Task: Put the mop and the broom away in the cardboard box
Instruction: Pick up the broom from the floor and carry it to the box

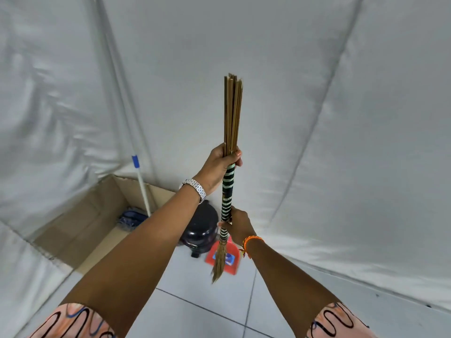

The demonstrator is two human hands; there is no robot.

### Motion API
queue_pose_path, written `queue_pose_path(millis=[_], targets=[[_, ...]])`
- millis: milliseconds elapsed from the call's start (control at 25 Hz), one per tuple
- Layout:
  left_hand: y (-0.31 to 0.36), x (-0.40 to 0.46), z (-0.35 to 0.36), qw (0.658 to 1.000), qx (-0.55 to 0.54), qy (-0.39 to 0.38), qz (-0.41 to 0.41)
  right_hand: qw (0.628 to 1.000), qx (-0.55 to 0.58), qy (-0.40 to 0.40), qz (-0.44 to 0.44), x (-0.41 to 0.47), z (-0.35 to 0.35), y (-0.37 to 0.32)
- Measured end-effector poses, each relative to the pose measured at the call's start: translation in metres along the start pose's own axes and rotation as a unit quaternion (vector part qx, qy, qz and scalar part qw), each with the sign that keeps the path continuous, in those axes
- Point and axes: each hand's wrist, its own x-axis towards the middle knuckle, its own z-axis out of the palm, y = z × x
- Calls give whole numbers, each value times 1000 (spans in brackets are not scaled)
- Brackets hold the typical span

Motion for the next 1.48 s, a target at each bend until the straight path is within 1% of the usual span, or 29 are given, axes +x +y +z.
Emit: queue_pose_path(millis=[200,440,600,720,800,960,1120,1240,1360,1480], targets=[[25,-23,-133,998,57,36,16,1000,15,-15,-16,31,92,-90],[28,-23,-276,992,103,72,8,998,1,-65,-20,101,187,-161],[13,5,-380,986,135,96,-17,996,-7,-84,-16,173,263,-203],[8,32,-461,983,156,89,-44,997,9,-74,8,231,315,-239],[11,45,-508,982,161,83,-47,996,20,-81,22,259,342,-264],[9,72,-592,978,167,113,-49,995,29,-93,35,313,389,-305],[-21,96,-669,977,179,102,-55,992,34,-104,65,366,444,-328],[-61,120,-734,973,201,96,-67,991,31,-77,105,408,500,-339],[-102,147,-795,967,235,62,-69,988,33,-42,144,453,556,-348],[-134,165,-840,957,279,77,-35,982,58,-29,176,490,595,-352]])
